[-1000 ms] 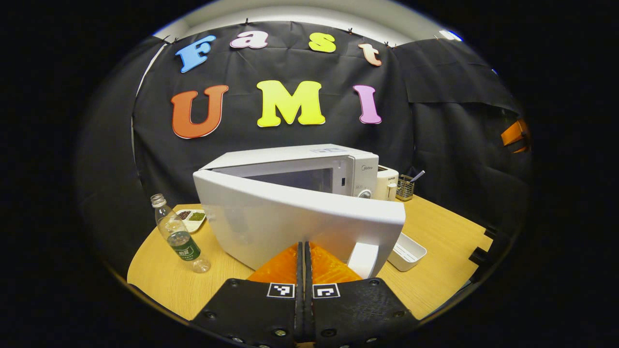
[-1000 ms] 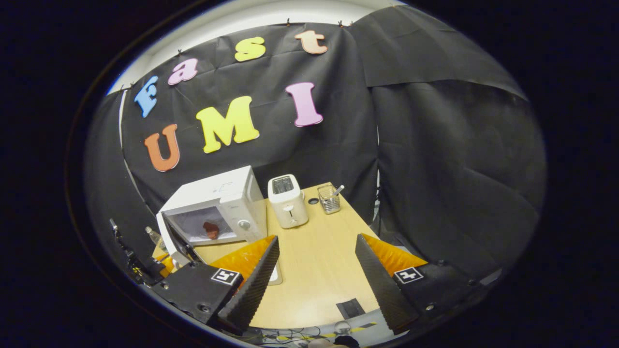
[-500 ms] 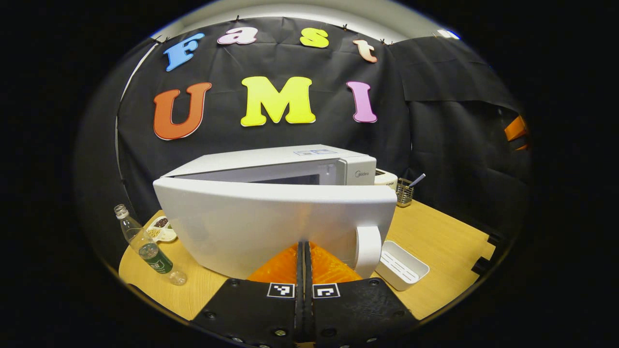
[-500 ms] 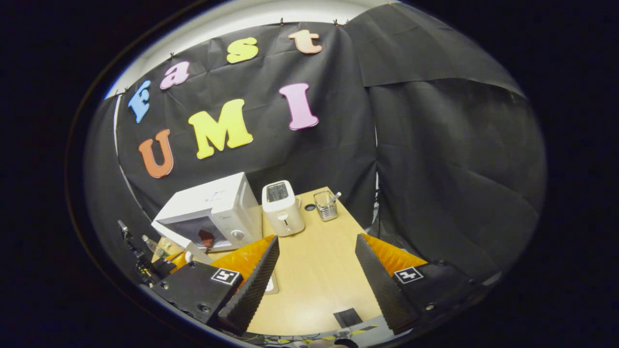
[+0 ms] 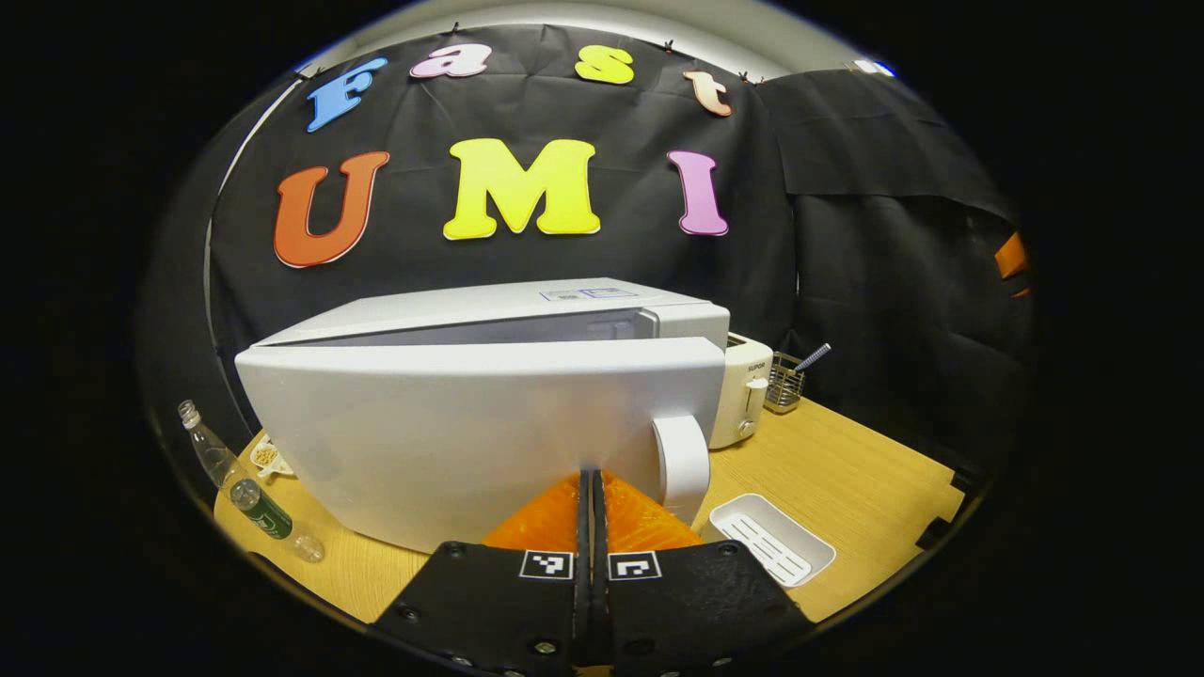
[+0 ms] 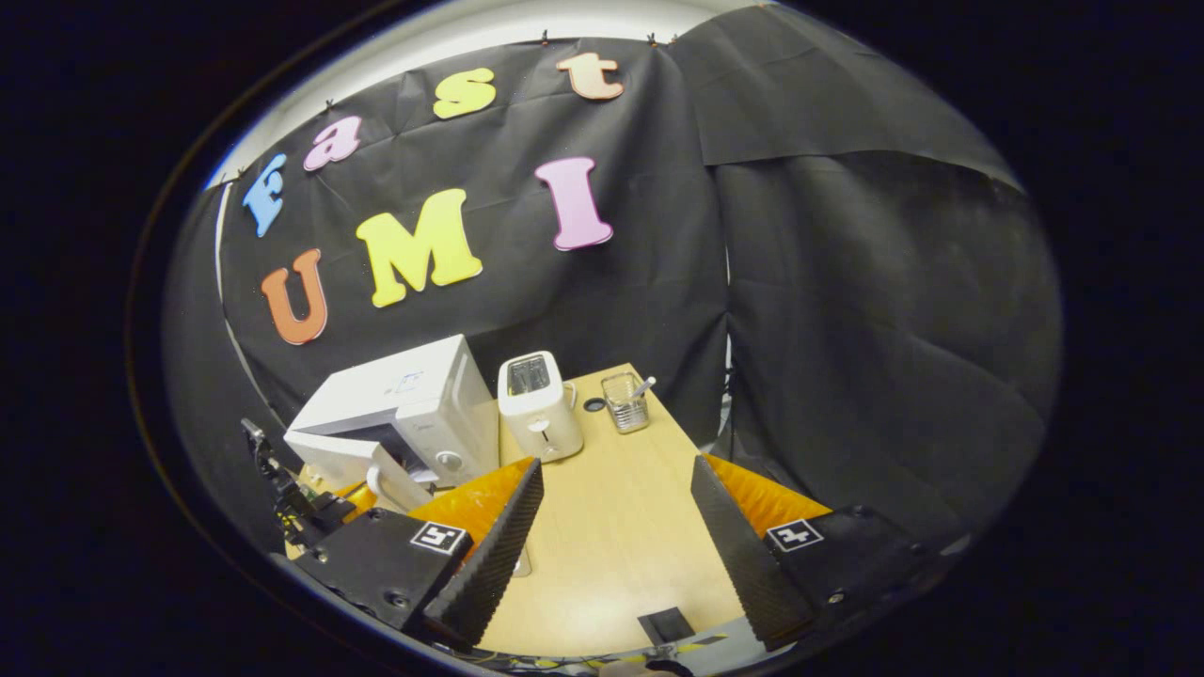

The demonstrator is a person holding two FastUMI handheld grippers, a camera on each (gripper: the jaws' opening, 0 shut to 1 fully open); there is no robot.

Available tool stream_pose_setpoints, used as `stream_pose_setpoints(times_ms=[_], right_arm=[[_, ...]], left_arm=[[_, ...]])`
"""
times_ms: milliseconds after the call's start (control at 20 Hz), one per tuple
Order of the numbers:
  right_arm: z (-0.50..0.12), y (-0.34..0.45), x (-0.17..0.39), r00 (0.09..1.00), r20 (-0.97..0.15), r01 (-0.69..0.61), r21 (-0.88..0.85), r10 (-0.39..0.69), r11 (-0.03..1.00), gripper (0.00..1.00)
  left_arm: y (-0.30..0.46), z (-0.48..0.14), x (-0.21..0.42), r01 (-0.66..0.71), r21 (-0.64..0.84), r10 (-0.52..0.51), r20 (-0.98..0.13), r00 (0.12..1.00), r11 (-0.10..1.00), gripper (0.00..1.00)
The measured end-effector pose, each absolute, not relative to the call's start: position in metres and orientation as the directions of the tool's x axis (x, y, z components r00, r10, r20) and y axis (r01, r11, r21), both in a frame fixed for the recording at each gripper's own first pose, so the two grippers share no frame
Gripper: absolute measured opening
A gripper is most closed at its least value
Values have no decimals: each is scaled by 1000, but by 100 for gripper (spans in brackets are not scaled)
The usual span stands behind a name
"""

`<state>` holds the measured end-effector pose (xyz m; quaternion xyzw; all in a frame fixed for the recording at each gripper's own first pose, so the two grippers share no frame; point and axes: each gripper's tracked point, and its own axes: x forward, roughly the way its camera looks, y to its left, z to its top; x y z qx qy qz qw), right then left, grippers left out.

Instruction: Open the microwave oven with the left hand, put the food in, and close the microwave oven.

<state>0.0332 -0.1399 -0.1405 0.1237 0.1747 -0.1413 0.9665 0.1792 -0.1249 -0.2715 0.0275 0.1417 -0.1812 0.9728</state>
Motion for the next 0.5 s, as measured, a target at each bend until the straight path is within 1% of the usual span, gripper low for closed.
stream_pose_setpoints(times_ms=[50,150,200,250,500], right_arm=[[-140,-142,35,898,-375,318,189,-231,929,100],[-141,-145,37,897,-378,317,186,-230,930,100],[-142,-148,37,895,-381,318,182,-232,930,91],[-141,-150,38,894,-383,318,180,-231,931,100],[-143,-157,45,891,-390,321,181,-232,930,100]], left_arm=[[-127,-273,185,358,4,-342,-286,895,934,0],[-130,-274,195,351,7,-335,-284,898,936,0],[-131,-274,201,344,5,-329,-284,901,939,0],[-133,-275,205,341,0,-326,-286,901,940,0],[-137,-280,228,322,4,-307,-300,903,947,0]])
